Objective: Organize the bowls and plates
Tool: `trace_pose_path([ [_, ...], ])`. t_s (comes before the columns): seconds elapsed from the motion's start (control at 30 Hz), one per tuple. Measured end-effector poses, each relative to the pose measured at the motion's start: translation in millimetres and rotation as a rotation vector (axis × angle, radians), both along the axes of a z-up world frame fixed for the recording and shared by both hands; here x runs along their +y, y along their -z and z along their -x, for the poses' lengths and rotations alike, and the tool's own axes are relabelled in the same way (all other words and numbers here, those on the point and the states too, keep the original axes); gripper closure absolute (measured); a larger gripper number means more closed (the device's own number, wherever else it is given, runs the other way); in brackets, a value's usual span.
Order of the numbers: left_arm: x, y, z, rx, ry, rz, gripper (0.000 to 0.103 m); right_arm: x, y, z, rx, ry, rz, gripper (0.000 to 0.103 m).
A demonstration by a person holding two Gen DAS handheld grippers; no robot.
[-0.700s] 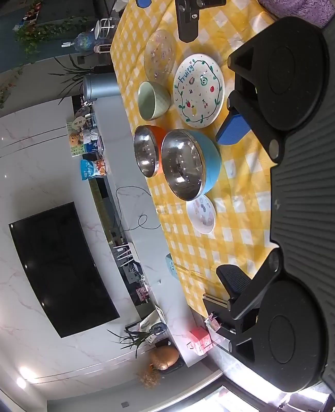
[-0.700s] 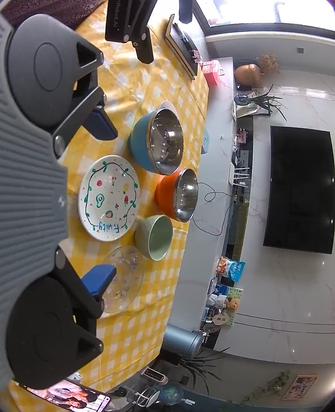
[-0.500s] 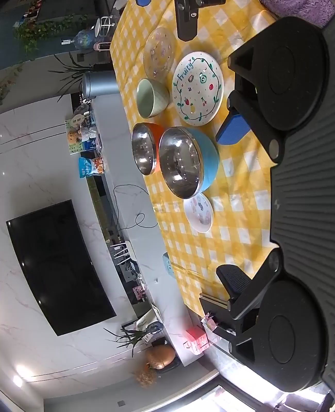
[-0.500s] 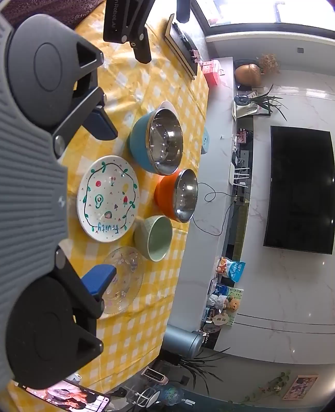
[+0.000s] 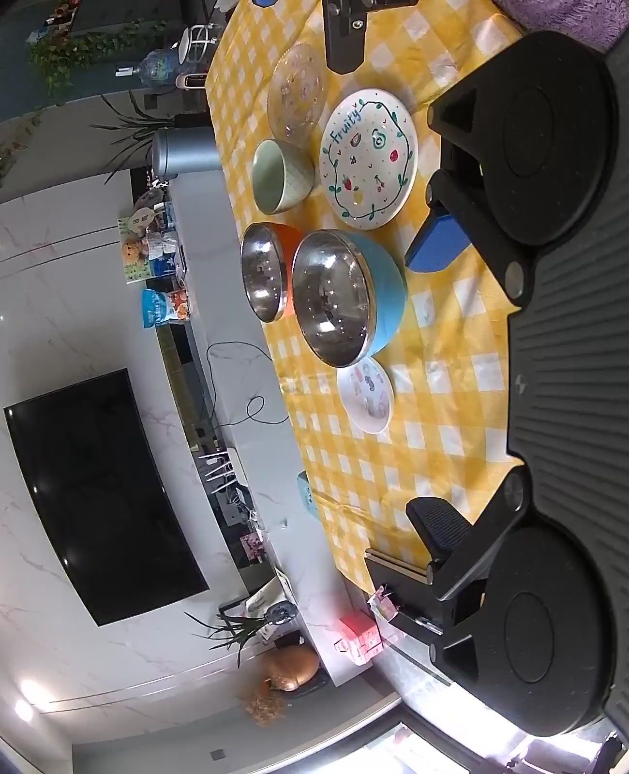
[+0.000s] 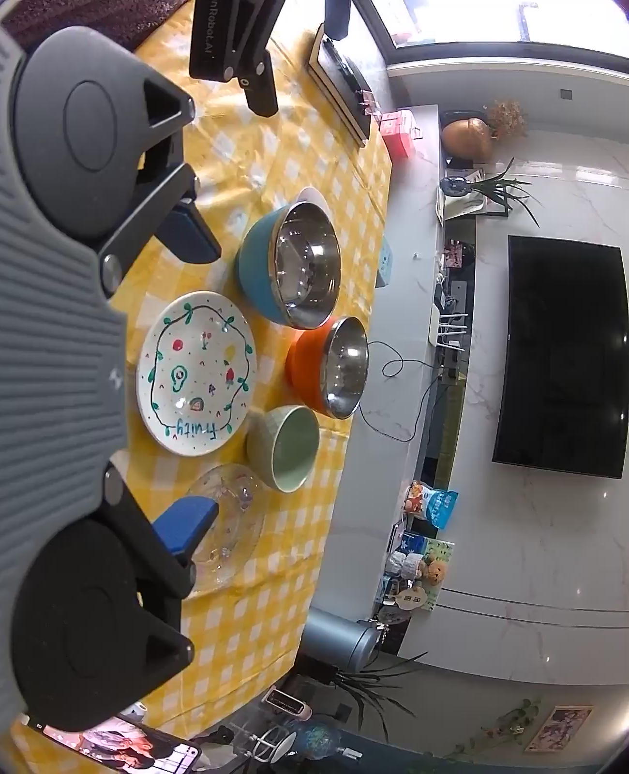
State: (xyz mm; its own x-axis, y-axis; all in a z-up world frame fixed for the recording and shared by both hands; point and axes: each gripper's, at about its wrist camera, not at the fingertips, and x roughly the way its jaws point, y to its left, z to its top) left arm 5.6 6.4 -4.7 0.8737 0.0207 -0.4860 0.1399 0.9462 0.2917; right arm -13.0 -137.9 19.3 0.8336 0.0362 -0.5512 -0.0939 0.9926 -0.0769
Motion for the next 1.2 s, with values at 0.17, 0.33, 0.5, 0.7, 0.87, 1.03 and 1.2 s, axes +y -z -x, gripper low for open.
trace_pose_path([
  [0.17, 0.0, 1.0, 0.0, 0.002, -0.001, 0.002, 0.000, 1.3, 0.4, 2.9, 0.001, 0.000, 0.003, 0.003],
  [0.33, 0.5, 1.4, -0.5, 0.003, 0.000, 0.002, 0.000, 2.2, -0.2, 0.1, 0.001, 0.002, 0.006, 0.003],
  [0.5, 0.3, 1.0, -0.8, 0.003, -0.001, 0.003, 0.000, 2.3, 0.3, 0.4, 0.001, 0.002, 0.007, 0.003],
  [0.7, 1.8, 1.2, -0.2, 0.004, -0.003, 0.003, 0.000, 2.4, 0.6, 0.7, 0.002, 0.004, 0.007, 0.003],
  [0.87, 1.9, 1.2, -0.3, 0.005, -0.003, 0.002, 0.000, 3.1, 1.4, 1.1, 0.003, 0.003, 0.007, 0.003],
  [1.03, 2.1, 1.4, -0.3, 0.006, -0.003, 0.002, 0.000, 3.2, 2.2, 2.0, 0.005, 0.003, 0.009, 0.003],
  [1.2, 3.4, 3.8, 0.4, 0.006, -0.004, 0.002, 0.000, 5.4, 4.1, 1.4, 0.010, 0.006, 0.012, 0.003],
])
